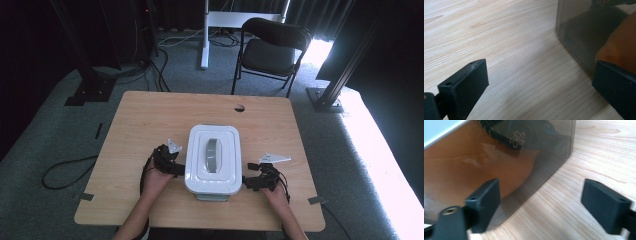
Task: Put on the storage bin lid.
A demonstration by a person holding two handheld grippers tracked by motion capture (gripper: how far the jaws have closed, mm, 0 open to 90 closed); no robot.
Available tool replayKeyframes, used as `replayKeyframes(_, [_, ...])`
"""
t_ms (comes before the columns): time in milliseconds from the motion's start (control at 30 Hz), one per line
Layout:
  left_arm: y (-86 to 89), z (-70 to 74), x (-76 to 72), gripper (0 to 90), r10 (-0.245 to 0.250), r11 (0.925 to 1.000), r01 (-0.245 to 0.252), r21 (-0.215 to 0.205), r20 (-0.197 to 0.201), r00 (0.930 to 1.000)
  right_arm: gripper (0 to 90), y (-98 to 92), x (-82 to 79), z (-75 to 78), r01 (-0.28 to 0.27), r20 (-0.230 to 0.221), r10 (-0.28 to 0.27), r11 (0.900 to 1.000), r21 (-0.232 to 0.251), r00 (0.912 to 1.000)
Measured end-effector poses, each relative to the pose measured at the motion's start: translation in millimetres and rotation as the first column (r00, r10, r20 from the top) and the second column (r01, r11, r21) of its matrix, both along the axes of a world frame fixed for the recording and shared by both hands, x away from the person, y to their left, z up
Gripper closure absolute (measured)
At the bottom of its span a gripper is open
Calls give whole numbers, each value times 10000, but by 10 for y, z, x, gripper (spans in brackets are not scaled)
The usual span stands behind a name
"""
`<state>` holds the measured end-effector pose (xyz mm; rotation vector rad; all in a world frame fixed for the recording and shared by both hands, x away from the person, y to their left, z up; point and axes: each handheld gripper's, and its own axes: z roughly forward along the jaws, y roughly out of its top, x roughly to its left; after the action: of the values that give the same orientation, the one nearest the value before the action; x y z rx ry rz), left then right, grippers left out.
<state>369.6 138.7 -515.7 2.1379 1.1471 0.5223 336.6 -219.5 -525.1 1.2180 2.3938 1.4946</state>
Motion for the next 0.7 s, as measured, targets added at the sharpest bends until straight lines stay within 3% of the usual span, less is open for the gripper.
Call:
replayKeyframes(100, [55, -7, -32, 10, -92, 9993, 91, -369, -21, 10000, 137, -21, -4, -30, 281, 208, -276, 9993, -235, 9994])
replayKeyframes(167, [83, -21, -56, 10, -68, 9997, 68, -246, 25, 10000, 137, -49, 2, -56, 401, 95, -399, 9989, -226, 9992])
replayKeyframes(300, [164, -32, -100, 10, -28, 9988, 35, -498, 132, 9999, 137, -109, -3, -70, 682, 189, -676, 9971, -334, 9975])
replayKeyframes(433, [218, -27, -145, 10, -75, 9988, 83, -488, 155, 9999, 137, -169, -9, -61, 950, 302, -940, 9949, -346, 9951])
replayKeyframes(700, [357, 12, -273, 10, -130, 9972, 158, -729, 397, 9991, 137, -264, -91, 11, 1463, 788, -1422, 9881, -484, 9867])
